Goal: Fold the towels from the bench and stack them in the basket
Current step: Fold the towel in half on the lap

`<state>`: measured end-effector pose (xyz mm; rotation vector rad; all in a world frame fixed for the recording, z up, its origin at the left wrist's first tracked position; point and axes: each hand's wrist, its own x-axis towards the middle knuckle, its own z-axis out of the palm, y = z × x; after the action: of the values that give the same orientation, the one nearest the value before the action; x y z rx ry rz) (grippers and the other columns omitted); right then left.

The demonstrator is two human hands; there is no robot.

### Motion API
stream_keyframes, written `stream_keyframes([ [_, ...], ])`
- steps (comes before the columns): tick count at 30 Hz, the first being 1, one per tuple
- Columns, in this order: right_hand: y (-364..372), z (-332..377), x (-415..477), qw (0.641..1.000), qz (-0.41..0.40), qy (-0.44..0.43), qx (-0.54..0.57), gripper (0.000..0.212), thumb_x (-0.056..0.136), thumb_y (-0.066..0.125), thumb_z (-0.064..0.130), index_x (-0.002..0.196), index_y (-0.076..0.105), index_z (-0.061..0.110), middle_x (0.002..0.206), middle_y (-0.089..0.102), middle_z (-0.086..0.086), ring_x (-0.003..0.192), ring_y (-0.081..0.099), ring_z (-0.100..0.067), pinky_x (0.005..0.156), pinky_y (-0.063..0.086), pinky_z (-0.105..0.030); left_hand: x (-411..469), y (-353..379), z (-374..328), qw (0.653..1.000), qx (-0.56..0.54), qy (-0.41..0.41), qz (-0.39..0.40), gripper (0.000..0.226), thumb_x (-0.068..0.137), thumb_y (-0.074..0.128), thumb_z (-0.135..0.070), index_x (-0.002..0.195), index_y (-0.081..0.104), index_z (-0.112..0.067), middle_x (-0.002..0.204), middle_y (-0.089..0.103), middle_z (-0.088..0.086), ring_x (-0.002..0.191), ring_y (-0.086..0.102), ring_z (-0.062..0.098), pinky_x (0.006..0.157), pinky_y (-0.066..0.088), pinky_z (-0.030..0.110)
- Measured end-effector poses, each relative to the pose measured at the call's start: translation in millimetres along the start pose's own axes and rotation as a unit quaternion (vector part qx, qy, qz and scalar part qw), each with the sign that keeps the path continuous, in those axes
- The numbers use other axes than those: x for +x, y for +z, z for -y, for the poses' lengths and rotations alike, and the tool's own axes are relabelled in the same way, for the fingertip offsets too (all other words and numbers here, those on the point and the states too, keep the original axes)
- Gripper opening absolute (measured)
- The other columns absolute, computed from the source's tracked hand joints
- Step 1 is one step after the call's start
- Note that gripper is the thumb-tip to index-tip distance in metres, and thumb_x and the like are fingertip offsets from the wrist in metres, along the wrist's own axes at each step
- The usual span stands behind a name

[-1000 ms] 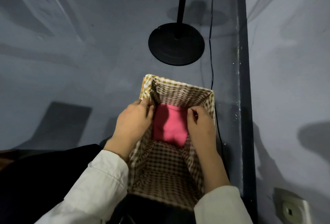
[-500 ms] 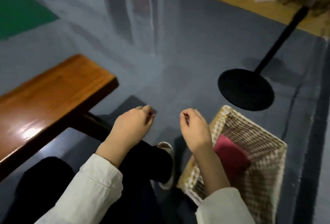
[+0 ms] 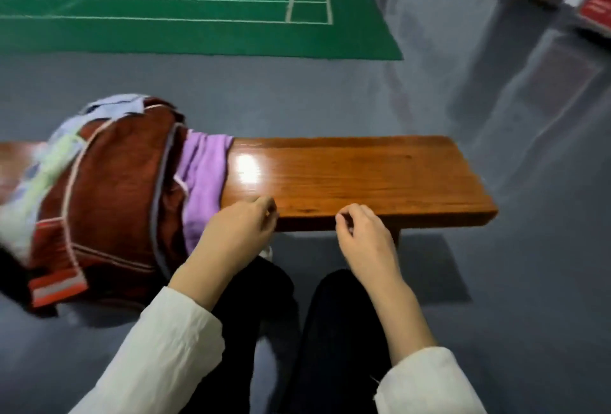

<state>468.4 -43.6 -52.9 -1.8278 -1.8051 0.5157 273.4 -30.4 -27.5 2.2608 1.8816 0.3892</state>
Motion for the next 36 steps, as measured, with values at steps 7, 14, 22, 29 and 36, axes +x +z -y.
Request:
stream_keyframes([
  [7,80,99,32,0.992,0.056,-0.108,-0.008,0.024,0.099,0.044,0.025,0.111,0.060,0.012,0.108,0.058,-0.004,0.100,0.055,-0.022,0.081,0.039,-0.032,-25,-41,107,0.993,0.020,-0.112,-0.032,0.021,0.096,0.045,-0.034,0.098,0.055,-0.016,0.103,0.064,0.006,0.097,0.060,0.031,0.075,0.046,0.039],
  [14,135,170,55,0.984,0.109,-0.142,-0.011,0.021,0.098,0.044,0.024,0.104,0.060,0.012,0.107,0.059,-0.006,0.102,0.054,-0.025,0.082,0.037,-0.034,-33,-66,183,0.985,0.016,-0.162,-0.051,0.020,0.096,0.046,-0.033,0.104,0.057,-0.019,0.106,0.065,0.004,0.100,0.060,0.027,0.078,0.046,0.037],
  [22,176,228,95,0.976,0.134,-0.169,0.010,0.022,0.098,0.046,0.028,0.105,0.061,0.014,0.110,0.062,-0.006,0.102,0.057,-0.025,0.086,0.041,-0.035,-20,-88,243,0.976,0.002,-0.205,-0.079,0.021,0.096,0.047,-0.034,0.104,0.059,-0.018,0.102,0.066,0.004,0.098,0.062,0.027,0.077,0.048,0.040],
  [29,204,263,130,0.972,0.142,-0.185,0.008,0.023,0.097,0.044,0.026,0.105,0.060,0.012,0.109,0.060,-0.006,0.103,0.055,-0.024,0.080,0.042,-0.035,3,-98,271,0.960,0.004,-0.244,-0.138,0.023,0.096,0.048,-0.035,0.109,0.057,-0.018,0.107,0.062,0.002,0.097,0.060,0.026,0.073,0.047,0.038],
  [36,233,267,137,0.975,0.152,-0.163,0.026,0.018,0.096,0.049,0.025,0.106,0.054,0.011,0.109,0.054,-0.009,0.105,0.050,-0.027,0.087,0.040,-0.038,13,-65,289,0.946,-0.036,-0.270,-0.173,0.036,0.089,0.062,-0.031,0.114,0.056,-0.007,0.105,0.054,0.015,0.094,0.057,0.037,0.075,0.043,0.041],
])
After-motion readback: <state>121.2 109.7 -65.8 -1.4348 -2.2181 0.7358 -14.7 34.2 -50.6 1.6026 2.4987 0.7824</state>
